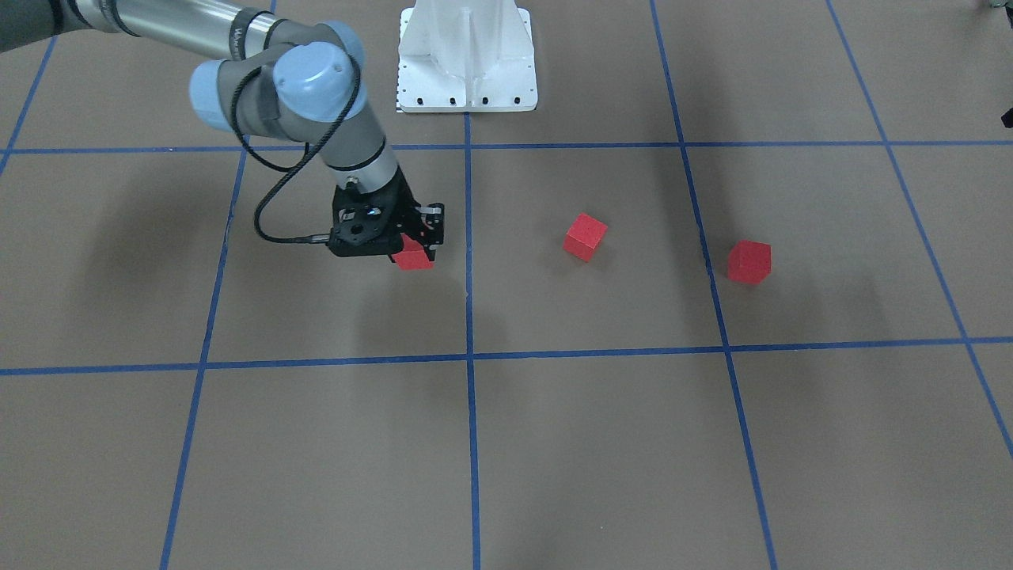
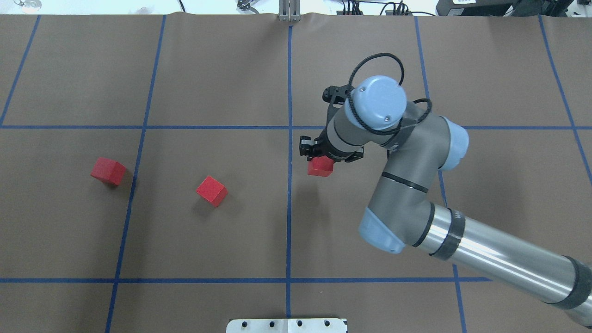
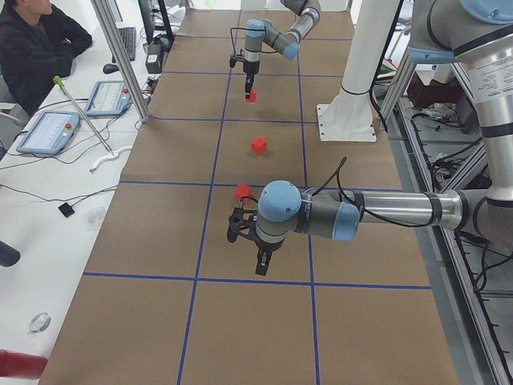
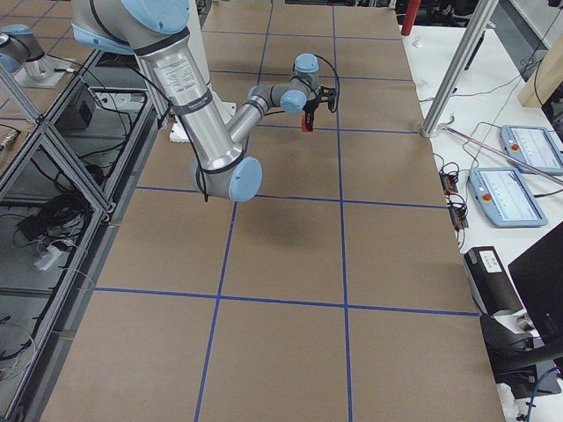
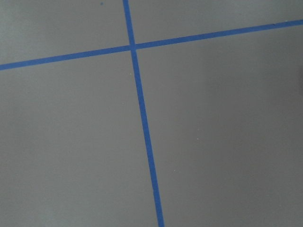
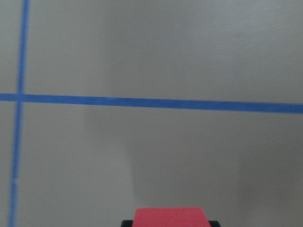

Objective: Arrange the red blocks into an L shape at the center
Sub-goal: 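Carry the red cube with the right gripper to the table center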

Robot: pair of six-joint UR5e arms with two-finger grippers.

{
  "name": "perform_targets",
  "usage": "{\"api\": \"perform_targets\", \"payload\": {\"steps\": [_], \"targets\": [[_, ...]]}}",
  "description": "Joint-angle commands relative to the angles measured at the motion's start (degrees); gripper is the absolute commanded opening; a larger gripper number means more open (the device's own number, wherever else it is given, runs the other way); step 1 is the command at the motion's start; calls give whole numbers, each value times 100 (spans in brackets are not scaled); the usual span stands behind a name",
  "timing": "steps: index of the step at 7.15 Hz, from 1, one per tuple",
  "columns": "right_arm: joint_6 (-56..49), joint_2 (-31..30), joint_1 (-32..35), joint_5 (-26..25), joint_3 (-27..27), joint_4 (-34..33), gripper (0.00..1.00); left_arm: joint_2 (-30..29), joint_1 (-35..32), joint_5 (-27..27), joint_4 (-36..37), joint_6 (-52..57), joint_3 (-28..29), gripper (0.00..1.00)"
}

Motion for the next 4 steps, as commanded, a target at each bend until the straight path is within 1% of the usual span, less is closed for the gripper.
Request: {"api": "perform_targets", "payload": {"steps": [1, 3, 4], "targets": [[508, 595, -380, -339, -540, -153, 0, -9, 1, -79, -44, -3, 6, 100], [850, 570, -468, -331, -690, -161, 0, -9, 1, -88, -202, -3, 6, 100], [616, 543, -573, -374, -691, -170, 0, -9, 1, -88, -202, -3, 6, 100]]}}
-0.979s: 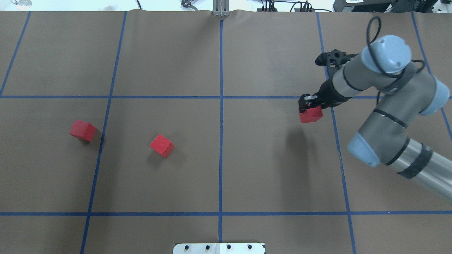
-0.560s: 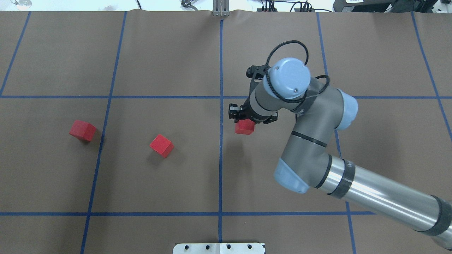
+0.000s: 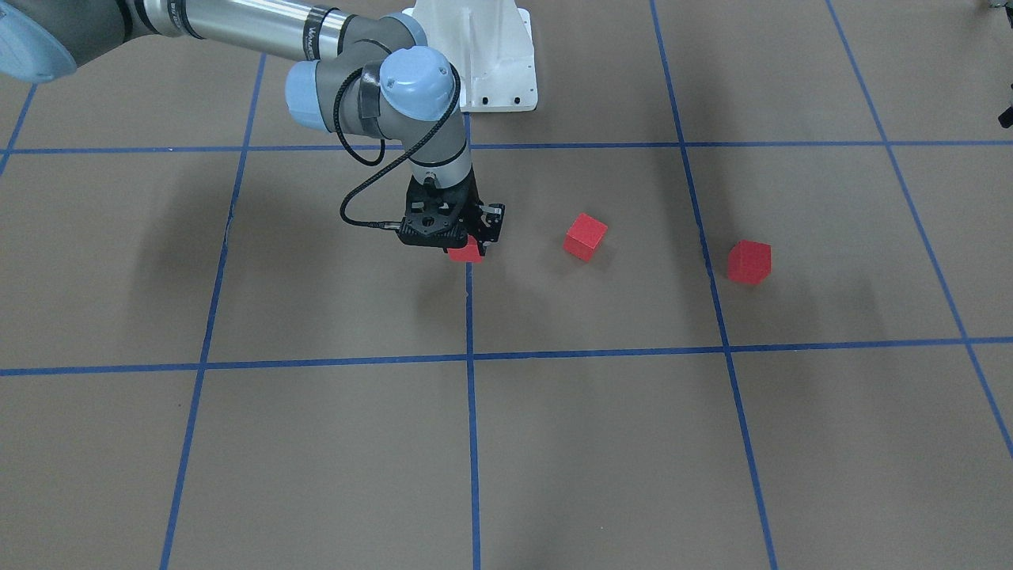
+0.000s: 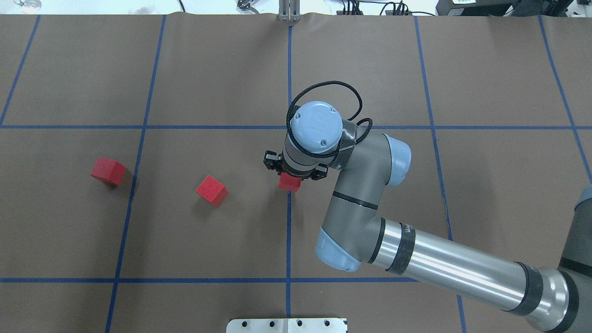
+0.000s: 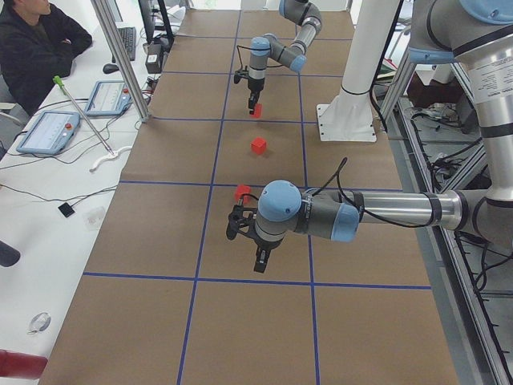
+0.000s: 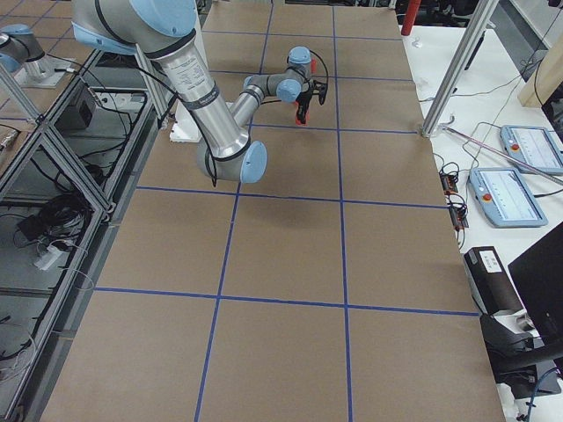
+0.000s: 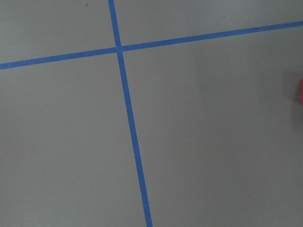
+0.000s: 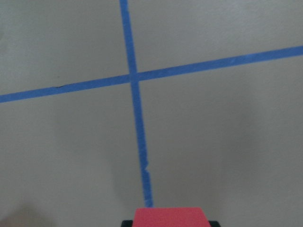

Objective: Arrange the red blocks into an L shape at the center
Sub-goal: 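Carry the red cube with the right gripper to the table center, then lower the cube at center and open the right gripper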

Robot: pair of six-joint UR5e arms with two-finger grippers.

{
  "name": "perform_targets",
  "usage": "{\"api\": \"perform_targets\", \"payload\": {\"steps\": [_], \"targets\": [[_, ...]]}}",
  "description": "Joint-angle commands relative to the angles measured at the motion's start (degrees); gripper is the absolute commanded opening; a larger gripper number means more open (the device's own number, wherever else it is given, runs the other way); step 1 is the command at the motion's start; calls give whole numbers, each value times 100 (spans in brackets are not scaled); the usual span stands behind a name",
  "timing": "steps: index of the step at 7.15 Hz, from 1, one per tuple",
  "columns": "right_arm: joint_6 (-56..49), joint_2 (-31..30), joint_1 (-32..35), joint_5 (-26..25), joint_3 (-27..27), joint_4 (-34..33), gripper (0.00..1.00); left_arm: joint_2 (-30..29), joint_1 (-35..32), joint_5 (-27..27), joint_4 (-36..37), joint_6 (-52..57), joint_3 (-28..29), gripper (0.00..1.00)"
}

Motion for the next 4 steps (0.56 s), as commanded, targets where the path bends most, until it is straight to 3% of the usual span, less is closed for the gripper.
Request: {"api": "perform_targets", "payload": {"steps": [1, 4], "targets": [[-441, -19, -145, -37, -50, -21, 0, 0, 0, -2, -26, -9, -1, 100], [-489, -1, -180, -37, -138, -12, 0, 0, 9, -2, -26, 0, -18, 100]]}}
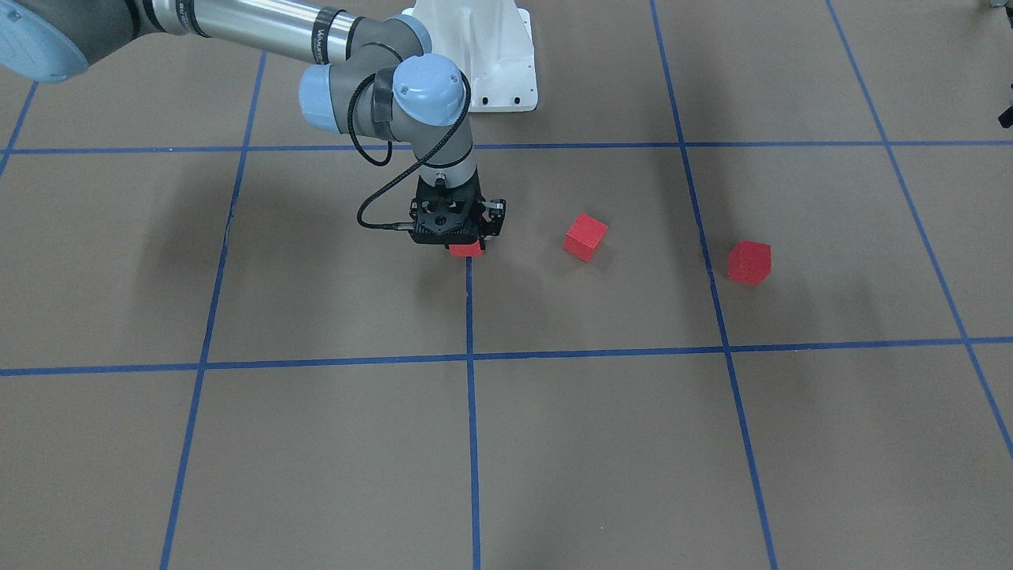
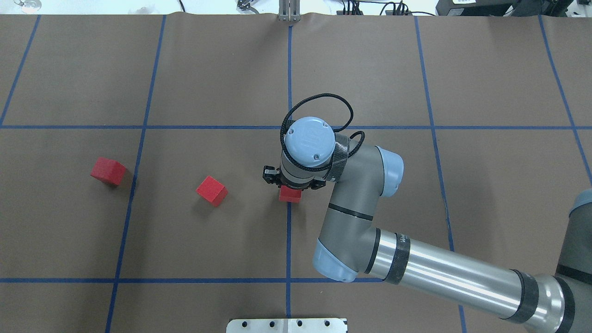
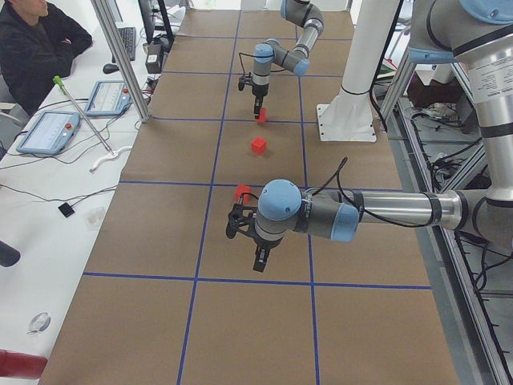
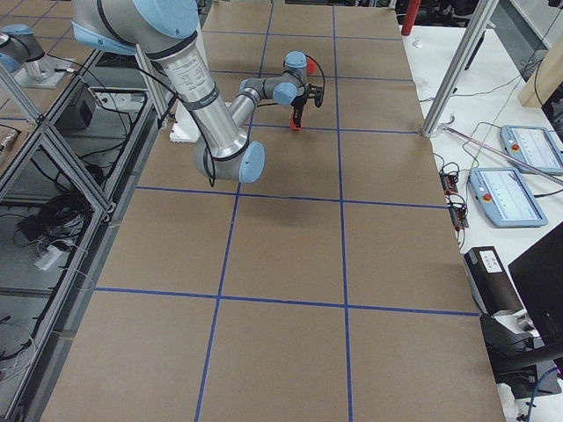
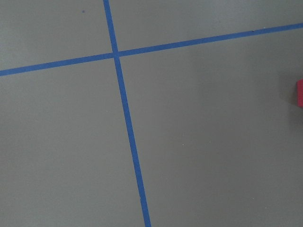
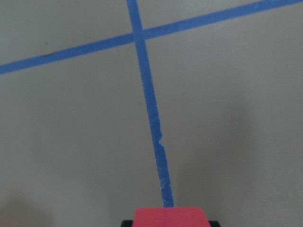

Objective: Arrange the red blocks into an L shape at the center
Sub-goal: 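Lower the cube at center and open the right gripper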

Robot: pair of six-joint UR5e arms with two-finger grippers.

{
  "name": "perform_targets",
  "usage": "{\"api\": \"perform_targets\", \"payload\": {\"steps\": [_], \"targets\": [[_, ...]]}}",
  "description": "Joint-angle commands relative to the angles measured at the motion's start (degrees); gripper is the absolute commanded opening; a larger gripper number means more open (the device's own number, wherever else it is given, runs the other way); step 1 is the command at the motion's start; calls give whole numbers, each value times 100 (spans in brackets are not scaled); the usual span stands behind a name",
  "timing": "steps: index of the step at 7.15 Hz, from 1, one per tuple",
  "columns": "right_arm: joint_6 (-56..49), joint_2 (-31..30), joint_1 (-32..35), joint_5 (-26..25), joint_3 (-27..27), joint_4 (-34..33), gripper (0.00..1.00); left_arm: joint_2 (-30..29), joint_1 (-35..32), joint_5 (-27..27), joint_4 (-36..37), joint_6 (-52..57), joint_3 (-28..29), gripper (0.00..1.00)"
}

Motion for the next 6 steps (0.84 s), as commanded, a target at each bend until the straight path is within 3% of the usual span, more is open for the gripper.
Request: {"api": "perform_targets", "payload": {"steps": [1, 5, 6], "targets": [[-23, 19, -30, -9, -23, -2, 0, 0, -4, 0, 0, 7, -8, 100], [-23, 28, -65, -71, -58, 7, 0, 0, -4, 0, -9, 7, -26, 100], [-23, 28, -65, -62, -58, -2, 13, 0, -4, 0, -9, 7, -34, 100]]}}
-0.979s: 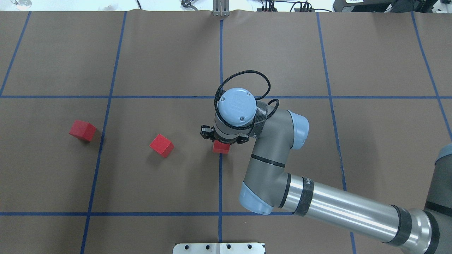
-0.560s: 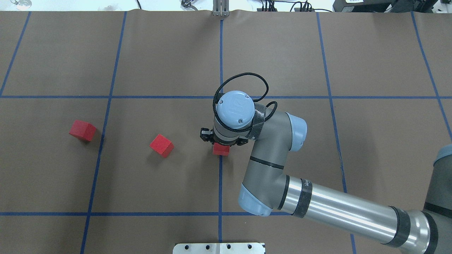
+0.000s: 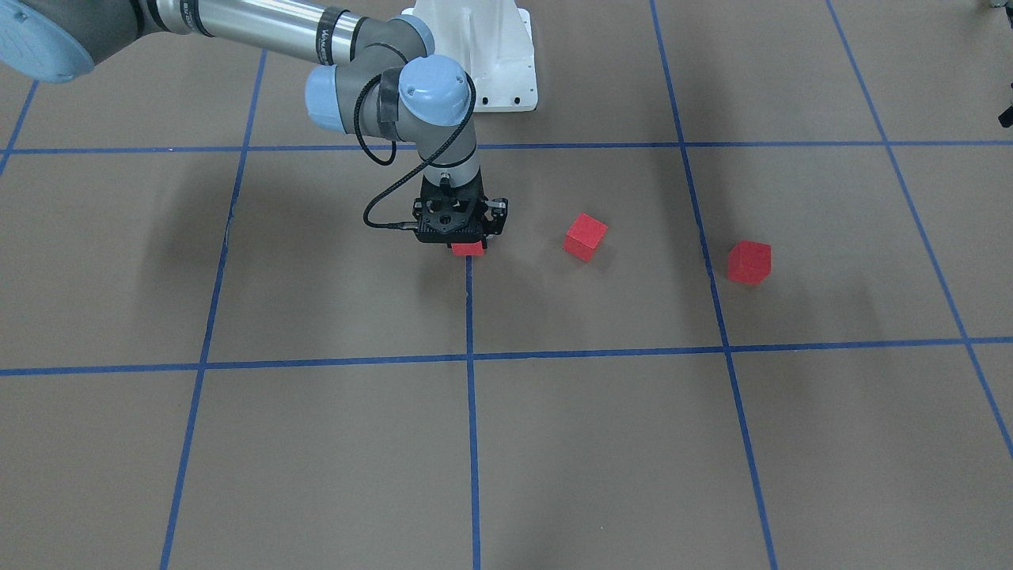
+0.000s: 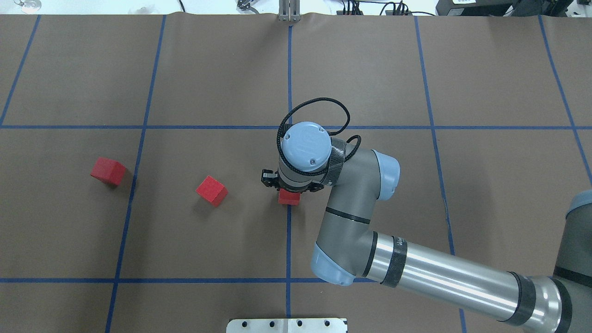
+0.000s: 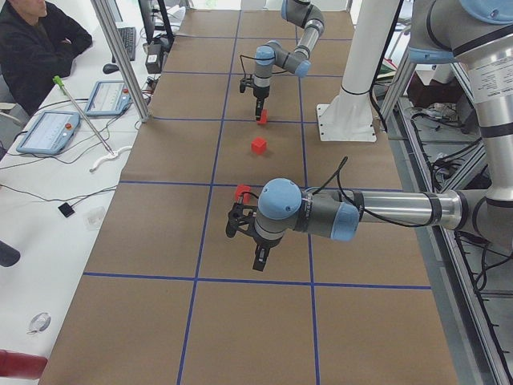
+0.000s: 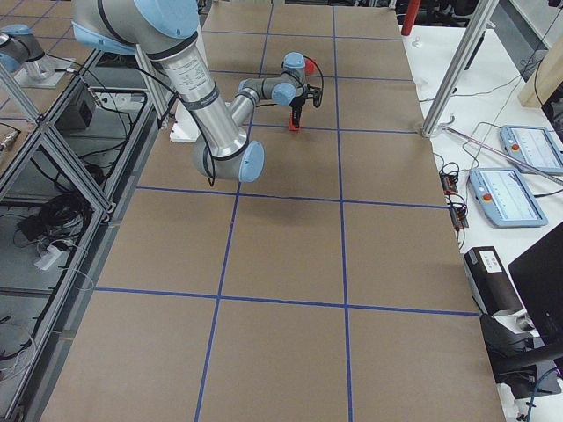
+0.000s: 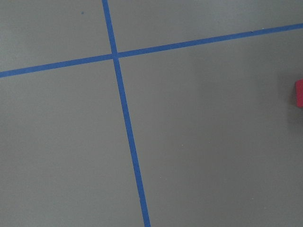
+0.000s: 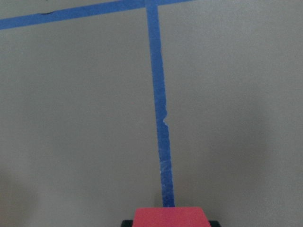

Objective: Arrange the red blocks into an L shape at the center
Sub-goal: 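Lower the cube at center and open the right gripper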

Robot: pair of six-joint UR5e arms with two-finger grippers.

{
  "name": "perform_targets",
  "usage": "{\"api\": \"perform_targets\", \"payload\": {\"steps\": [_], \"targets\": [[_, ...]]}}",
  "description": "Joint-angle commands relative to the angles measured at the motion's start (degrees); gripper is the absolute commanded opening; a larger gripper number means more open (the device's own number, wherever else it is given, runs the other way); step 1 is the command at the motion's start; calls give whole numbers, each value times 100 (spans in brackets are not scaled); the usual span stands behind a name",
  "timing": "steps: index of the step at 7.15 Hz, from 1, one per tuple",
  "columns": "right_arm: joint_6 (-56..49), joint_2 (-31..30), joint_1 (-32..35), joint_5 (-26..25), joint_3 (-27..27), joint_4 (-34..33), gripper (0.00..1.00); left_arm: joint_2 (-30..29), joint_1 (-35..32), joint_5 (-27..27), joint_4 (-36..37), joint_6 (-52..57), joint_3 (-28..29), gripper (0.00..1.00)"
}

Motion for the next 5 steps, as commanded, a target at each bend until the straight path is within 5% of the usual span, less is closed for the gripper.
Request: {"api": "perform_targets", "payload": {"steps": [1, 2, 5], "targets": [[9, 0, -3, -7, -19, -7, 43, 0, -1, 0, -3, -9, -18, 100], [9, 9, -47, -155, -28, 2, 93, 0, -1, 0, -3, -9, -27, 100], [-271, 35, -74, -253, 7, 2, 99, -17, -1, -9, -11, -235, -114, 100]]}}
